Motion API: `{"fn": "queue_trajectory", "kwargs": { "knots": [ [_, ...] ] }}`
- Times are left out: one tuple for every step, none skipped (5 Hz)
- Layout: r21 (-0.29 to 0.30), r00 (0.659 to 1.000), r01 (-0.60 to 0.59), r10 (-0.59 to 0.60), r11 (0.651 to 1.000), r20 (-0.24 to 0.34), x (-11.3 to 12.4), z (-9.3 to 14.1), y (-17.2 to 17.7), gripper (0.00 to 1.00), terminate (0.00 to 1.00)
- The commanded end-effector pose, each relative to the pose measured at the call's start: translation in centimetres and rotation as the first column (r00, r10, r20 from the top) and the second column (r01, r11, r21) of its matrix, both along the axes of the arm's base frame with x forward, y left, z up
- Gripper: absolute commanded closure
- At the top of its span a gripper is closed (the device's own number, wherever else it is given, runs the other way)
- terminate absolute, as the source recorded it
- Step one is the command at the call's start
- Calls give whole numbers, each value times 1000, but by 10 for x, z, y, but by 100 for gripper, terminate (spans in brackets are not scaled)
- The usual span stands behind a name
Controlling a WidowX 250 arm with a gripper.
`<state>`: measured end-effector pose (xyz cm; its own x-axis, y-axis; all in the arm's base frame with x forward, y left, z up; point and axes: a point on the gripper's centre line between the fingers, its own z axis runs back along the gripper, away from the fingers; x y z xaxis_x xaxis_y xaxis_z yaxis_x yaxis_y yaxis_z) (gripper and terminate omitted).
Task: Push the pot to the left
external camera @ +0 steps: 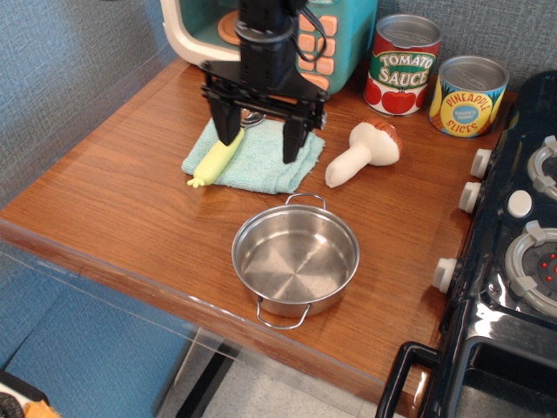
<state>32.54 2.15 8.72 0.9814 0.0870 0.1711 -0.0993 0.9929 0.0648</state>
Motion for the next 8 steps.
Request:
{"fn": "queue_trajectory", "kwargs": {
  "knots": [
    [-55,998,13,-9,998,59,-42,20,-9,0,0],
    [-77,1000,17,-17,997,6,-60,-4,-11,0,0],
    [-73,999,19,-22,997,-35,-67,-23,-17,0,0],
    [-58,998,6,-10,998,-59,-67,-43,-23,0,0],
    [-29,996,-25,22,999,-90,-65,-62,-24,0,0],
    [-24,992,-50,46,998,-121,-64,-77,-23,0,0],
    [-17,992,-59,57,998,-109,-64,-77,-22,100,0],
    [-15,993,-66,64,998,-101,-64,-75,-21,100,0]
  ]
}}
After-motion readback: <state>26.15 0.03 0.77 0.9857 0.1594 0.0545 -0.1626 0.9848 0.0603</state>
